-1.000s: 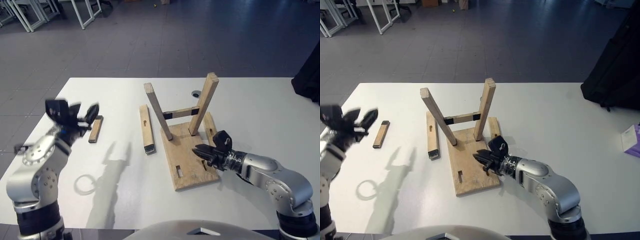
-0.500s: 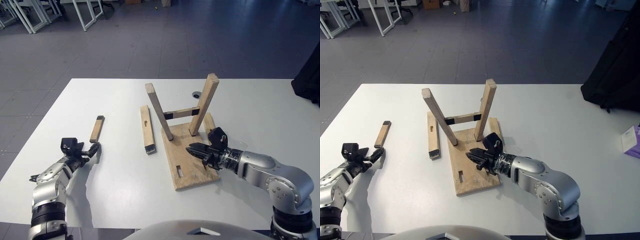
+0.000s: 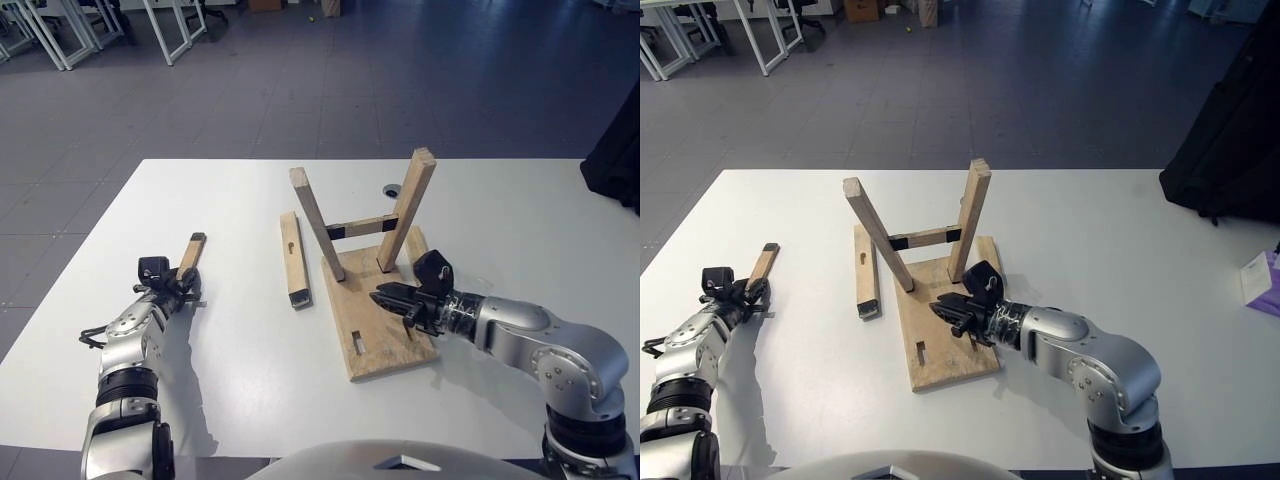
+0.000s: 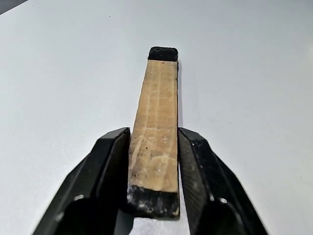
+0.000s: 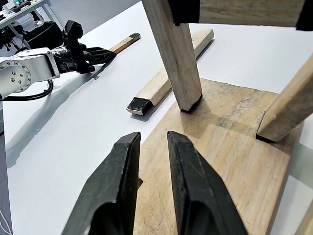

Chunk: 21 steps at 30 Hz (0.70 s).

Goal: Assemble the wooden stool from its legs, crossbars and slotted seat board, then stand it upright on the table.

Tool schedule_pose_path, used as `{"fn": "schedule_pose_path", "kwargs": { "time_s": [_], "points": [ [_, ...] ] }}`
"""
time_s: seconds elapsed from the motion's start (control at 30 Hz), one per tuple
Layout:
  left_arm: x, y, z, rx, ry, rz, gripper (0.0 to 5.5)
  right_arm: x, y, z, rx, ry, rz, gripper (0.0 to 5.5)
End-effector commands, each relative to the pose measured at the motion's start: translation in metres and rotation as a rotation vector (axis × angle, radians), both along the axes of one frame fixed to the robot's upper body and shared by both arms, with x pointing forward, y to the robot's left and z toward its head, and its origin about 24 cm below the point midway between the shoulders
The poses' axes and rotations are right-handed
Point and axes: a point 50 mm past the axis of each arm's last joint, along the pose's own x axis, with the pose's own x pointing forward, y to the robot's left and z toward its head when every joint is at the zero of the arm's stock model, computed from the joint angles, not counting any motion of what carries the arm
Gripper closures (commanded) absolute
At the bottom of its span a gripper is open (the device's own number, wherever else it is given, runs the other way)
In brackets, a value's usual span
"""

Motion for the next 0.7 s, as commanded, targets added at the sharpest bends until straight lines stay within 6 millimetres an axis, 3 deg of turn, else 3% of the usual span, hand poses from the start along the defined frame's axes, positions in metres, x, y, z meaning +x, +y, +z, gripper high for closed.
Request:
{"fn": "schedule_pose_path", "kwargs": {
  "time_s": [0.03,0.17,0.23,0.3,0.4,0.53,0.7],
  "points": [
    [-0.067,-0.027,-0.078,-0.145,0.365,0.011,4.18,0.004,0.000,0.003,-0.013,-0.004,0.009,4.53],
    [-0.058,-0.043,-0.058,-0.044,0.139,-0.024,4.18,0.008,0.002,0.006,0.016,0.005,-0.001,4.32],
    [-0.057,-0.071,-0.017,-0.035,-0.185,0.007,4.18,0.008,0.006,0.008,0.058,0.026,0.016,3.84],
    [-0.068,-0.102,0.031,-0.013,-0.446,0.017,4.18,0.009,0.015,0.011,0.109,0.039,0.049,3.47],
    [-0.080,-0.137,0.078,0.053,-0.644,-0.062,4.18,0.023,0.034,0.025,0.278,0.051,0.024,2.81],
    [-0.083,-0.165,0.102,0.050,-0.717,-0.184,4.18,0.037,0.053,0.036,0.430,0.120,0.023,2.73],
    [-0.072,-0.171,0.124,0.103,-0.813,-0.322,4.18,0.052,0.073,0.058,0.582,0.171,0.059,2.73]
  ]
}}
